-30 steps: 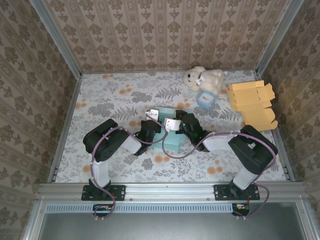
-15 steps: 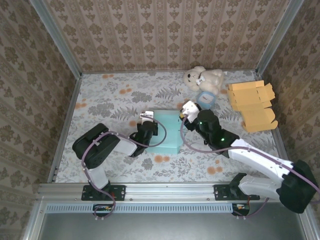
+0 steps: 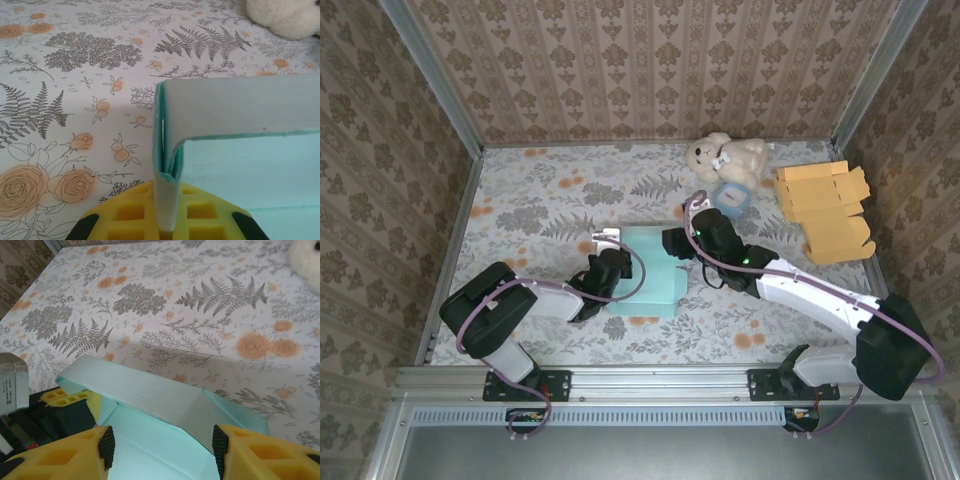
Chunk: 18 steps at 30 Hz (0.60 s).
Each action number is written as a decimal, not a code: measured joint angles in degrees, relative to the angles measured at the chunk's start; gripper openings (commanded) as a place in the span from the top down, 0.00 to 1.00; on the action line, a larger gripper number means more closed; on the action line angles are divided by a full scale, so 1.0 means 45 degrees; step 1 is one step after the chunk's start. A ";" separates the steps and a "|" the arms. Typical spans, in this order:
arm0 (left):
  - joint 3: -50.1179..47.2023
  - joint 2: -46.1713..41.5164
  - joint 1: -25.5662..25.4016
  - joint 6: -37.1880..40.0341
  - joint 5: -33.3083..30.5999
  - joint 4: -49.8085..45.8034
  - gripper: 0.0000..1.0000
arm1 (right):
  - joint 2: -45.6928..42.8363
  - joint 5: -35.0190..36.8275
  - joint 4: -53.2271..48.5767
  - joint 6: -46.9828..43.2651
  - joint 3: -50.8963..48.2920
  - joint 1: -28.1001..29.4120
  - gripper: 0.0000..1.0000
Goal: Fold the paper box
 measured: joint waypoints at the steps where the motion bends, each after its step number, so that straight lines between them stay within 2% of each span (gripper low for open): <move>1: 0.0000 0.0010 -0.0005 0.0000 -0.0039 0.0005 1.00 | 0.0180 -0.0019 0.0015 0.0136 0.0073 -0.0005 0.42; 18: -0.0432 0.0083 -0.0374 -0.0044 -0.0845 0.0714 1.00 | 0.1763 -0.0053 0.1433 0.1681 -0.0029 -0.0112 0.42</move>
